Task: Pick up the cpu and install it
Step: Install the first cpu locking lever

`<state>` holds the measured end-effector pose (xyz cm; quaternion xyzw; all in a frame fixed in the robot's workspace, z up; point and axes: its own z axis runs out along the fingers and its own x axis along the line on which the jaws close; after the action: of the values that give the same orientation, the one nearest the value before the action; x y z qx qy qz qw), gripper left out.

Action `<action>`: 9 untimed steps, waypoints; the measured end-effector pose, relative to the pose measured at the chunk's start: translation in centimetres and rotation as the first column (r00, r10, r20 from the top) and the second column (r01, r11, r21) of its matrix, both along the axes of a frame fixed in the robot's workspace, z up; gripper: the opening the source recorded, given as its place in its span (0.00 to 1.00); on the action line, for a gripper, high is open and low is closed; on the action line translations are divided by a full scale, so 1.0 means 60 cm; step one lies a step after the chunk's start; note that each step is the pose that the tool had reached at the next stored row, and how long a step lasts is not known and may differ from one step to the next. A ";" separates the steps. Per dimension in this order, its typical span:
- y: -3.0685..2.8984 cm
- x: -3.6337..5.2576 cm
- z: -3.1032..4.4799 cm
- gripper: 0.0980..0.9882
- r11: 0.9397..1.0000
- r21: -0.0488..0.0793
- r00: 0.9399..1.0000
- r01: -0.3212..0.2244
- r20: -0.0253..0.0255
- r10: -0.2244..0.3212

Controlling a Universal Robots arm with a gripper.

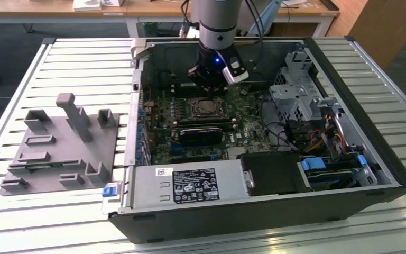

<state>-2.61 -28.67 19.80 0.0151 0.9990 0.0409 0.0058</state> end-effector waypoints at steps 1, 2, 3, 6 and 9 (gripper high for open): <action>0.0008 0.000 -0.001 0.01 1.000 0.000 1.000 0.000 0.000 0.000; 0.0014 0.000 -0.001 0.01 1.000 -0.001 1.000 0.000 0.000 0.000; 0.0018 0.000 -0.002 0.01 1.000 -0.001 1.000 0.000 0.000 0.000; 0.0021 0.000 -0.001 0.01 1.000 -0.001 1.000 0.000 -0.001 0.000; 0.0023 0.000 0.005 0.01 1.000 -0.001 1.000 0.000 0.000 0.000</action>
<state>-2.61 -28.53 20.12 0.0151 0.9991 0.0405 0.0057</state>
